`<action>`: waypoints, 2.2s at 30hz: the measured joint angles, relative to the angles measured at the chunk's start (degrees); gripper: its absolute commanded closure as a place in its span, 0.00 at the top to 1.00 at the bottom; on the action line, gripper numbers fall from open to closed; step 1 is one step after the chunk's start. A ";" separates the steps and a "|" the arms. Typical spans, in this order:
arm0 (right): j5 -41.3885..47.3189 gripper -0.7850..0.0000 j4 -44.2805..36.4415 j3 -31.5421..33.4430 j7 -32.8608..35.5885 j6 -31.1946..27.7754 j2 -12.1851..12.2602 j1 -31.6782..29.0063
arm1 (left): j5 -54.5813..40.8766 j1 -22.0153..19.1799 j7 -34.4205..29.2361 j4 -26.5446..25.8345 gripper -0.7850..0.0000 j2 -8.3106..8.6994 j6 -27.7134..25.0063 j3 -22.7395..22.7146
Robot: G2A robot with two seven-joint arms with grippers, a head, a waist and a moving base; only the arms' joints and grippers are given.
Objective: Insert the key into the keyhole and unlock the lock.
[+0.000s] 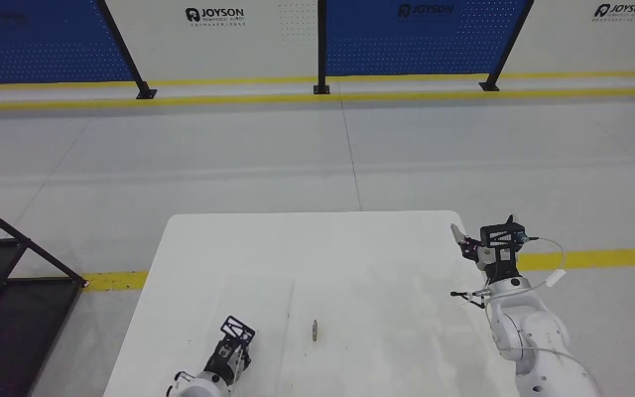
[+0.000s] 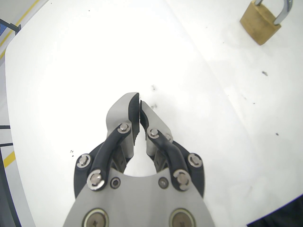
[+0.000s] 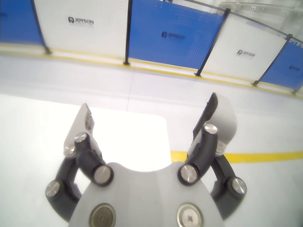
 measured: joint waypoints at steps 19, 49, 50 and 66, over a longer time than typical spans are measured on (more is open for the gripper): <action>-5.72 1.00 -2.18 -1.77 -1.17 -4.73 0.19 -2.90 | -13.71 6.25 49.74 -0.15 0.00 1.38 -18.71 -7.50; -25.40 1.00 10.57 -42.55 2.93 -4.92 -5.23 -0.40 | -14.24 -0.50 73.69 12.94 0.00 1.89 -30.96 -7.24; -23.09 1.00 11.49 -43.21 3.76 -3.52 -5.76 0.48 | -14.24 -0.50 73.69 12.94 0.00 1.89 -30.96 -7.24; -15.47 0.31 19.46 -48.18 3.83 3.45 -8.87 5.89 | -14.24 -0.50 73.69 12.94 0.00 1.89 -30.96 -7.24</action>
